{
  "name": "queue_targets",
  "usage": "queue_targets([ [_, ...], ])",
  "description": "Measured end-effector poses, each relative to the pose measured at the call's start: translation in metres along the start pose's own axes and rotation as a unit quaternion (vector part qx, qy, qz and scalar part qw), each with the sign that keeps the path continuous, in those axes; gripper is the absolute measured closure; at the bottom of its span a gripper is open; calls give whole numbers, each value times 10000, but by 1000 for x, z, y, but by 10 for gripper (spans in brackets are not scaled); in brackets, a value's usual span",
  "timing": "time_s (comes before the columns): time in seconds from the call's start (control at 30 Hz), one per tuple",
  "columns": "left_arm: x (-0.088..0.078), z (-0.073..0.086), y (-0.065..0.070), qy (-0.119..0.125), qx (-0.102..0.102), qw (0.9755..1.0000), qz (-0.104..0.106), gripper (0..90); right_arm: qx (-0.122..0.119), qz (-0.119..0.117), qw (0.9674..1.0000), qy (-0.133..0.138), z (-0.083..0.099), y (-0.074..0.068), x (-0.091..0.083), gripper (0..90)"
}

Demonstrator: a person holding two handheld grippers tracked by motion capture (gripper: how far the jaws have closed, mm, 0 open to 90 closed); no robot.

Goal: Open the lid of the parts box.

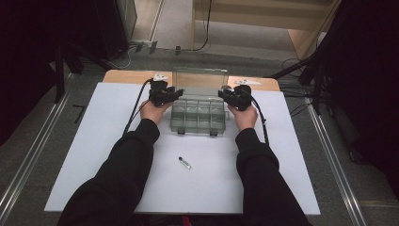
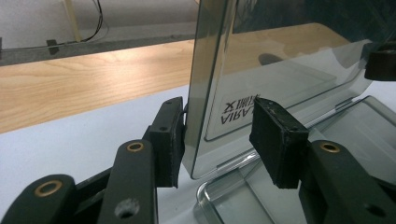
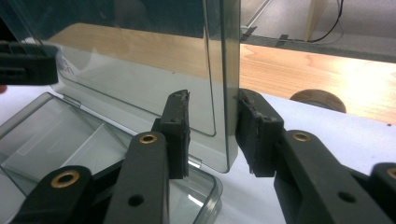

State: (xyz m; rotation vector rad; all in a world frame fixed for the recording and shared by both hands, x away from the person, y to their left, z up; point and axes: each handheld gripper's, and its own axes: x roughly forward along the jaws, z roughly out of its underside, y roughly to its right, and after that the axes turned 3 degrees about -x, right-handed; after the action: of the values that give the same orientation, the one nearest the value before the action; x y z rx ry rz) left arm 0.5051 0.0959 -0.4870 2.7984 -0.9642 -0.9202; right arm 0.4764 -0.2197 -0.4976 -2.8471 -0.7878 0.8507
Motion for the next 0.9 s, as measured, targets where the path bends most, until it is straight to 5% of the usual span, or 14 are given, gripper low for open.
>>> queue_targets([
  [0.9,16,10,-1,-119,-117,9997,-152,490,191,223,9992,-253,13,2,17,669],
])
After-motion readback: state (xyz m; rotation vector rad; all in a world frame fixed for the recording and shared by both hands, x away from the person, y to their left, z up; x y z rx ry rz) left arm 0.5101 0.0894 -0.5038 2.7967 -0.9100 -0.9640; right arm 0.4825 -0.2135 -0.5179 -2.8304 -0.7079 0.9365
